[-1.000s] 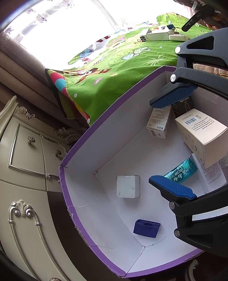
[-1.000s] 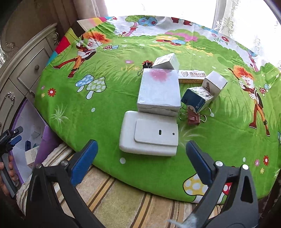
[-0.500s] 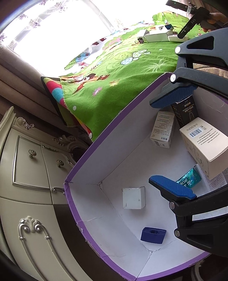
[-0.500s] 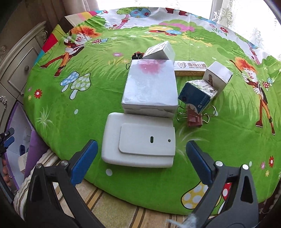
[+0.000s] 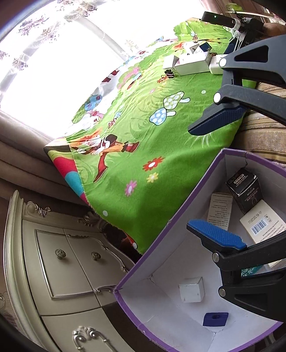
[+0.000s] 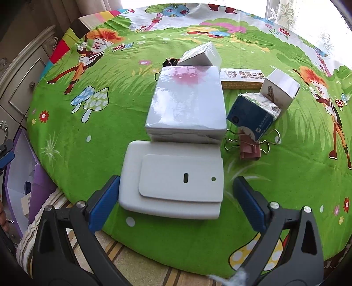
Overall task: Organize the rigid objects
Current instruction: 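Grasp the silver-wrapped cube box with the left gripper while the right grasps the white plastic case, then carry the silver cube and white plastic case into the storage box and open both grippers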
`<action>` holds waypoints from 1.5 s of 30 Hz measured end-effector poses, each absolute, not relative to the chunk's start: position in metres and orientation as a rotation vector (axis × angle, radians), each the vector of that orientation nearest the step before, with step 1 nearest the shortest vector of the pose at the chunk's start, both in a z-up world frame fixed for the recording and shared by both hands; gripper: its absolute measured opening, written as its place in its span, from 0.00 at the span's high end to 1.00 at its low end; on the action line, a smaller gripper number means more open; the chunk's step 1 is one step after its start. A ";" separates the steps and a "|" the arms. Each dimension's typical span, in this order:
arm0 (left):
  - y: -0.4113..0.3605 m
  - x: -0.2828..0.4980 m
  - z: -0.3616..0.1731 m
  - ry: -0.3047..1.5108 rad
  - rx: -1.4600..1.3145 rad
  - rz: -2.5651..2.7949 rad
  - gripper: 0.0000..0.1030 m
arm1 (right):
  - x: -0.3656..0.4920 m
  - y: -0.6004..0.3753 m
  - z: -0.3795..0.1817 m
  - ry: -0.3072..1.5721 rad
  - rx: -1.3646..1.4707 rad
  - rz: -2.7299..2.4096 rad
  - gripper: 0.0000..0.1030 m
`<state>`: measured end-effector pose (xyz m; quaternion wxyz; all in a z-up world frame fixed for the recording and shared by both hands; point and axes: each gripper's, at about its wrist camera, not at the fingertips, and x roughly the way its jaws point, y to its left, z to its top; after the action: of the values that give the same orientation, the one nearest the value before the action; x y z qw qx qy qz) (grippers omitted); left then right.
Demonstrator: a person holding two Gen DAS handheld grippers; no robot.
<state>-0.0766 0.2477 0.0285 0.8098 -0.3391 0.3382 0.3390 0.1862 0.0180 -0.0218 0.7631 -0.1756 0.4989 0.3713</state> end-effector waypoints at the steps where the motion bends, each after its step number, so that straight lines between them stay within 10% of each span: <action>1: 0.245 -0.066 0.031 0.725 -0.711 0.709 0.23 | 0.186 0.018 -0.022 1.080 -0.381 0.808 0.03; 38: 0.183 0.281 0.021 1.031 -0.632 0.095 0.28 | 0.182 -0.015 -0.010 0.965 -0.218 0.853 0.16; 45: 0.175 0.294 0.003 1.113 -0.609 0.095 0.54 | 0.184 -0.015 -0.010 0.968 -0.208 0.851 0.16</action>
<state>0.2936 0.1748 0.0034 0.8043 -0.2842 0.5199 0.0442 0.1836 -0.0152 -0.0104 0.7943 -0.0969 0.4504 0.3960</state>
